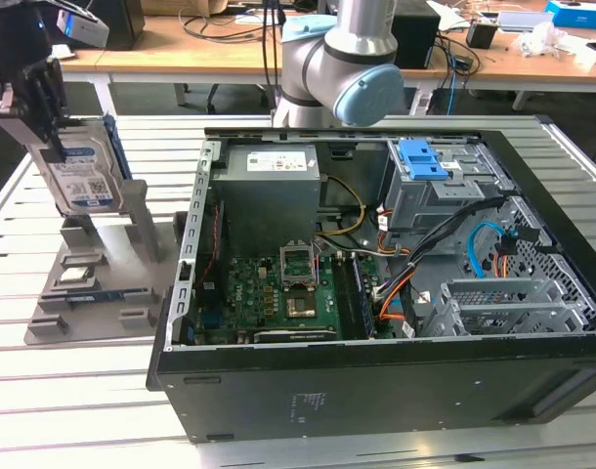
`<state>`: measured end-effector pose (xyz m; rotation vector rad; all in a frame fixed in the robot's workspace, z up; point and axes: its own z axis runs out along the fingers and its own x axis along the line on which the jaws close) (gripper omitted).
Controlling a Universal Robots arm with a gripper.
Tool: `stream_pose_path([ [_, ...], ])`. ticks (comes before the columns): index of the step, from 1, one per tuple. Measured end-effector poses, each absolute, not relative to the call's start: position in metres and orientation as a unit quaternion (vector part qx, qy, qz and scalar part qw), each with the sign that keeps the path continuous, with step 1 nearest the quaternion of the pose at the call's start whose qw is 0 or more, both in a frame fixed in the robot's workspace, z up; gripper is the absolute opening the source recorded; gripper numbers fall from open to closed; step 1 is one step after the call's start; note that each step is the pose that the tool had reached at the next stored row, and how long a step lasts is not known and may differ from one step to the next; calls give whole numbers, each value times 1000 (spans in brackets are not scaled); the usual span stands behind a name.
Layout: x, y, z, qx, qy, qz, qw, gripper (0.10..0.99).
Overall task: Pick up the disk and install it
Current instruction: 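Pick up the disk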
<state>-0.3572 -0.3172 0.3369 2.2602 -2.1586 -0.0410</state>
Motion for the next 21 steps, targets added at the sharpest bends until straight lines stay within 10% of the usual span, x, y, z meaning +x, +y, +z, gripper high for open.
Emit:
stream_pose_path([
  [21, -357, -317, 425, 723, -691, -13, 8, 369],
])
